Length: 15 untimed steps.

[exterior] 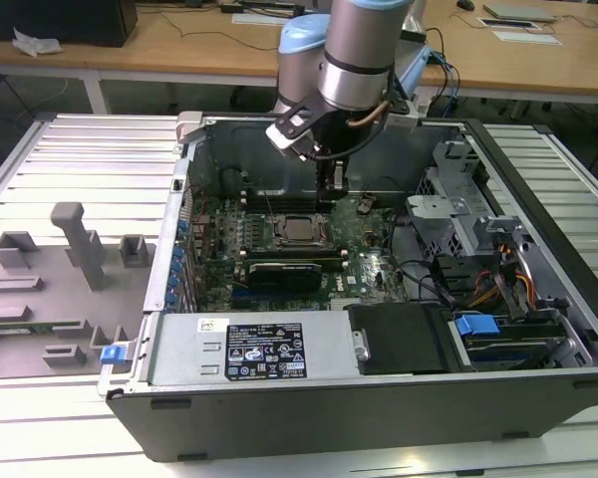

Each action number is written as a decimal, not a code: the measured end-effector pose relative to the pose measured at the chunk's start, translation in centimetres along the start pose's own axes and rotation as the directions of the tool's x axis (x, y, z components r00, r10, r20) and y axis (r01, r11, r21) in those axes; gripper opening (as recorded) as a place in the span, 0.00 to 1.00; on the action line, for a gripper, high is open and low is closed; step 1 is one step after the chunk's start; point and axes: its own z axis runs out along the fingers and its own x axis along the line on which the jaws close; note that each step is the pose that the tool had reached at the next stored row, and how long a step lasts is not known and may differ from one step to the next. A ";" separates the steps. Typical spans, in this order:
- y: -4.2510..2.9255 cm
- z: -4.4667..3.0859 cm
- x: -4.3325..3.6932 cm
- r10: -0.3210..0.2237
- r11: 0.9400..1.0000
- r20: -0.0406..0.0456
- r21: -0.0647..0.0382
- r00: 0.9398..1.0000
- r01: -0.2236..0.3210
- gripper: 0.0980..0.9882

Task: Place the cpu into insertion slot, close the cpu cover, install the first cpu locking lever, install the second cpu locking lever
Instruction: 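Close the cpu cover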

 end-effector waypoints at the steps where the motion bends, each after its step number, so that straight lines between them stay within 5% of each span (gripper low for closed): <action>1: -0.16 0.01 -0.01 0.000 1.000 0.000 -0.013 1.000 0.000 0.01; 4: -0.98 0.15 -0.03 0.000 0.998 -0.002 -0.061 1.000 0.000 0.01; 5: -1.48 0.26 -0.05 -0.001 0.998 -0.002 -0.068 1.000 0.000 0.01; 15: -3.10 1.49 -0.17 -0.001 0.998 -0.002 -0.070 1.000 0.001 0.01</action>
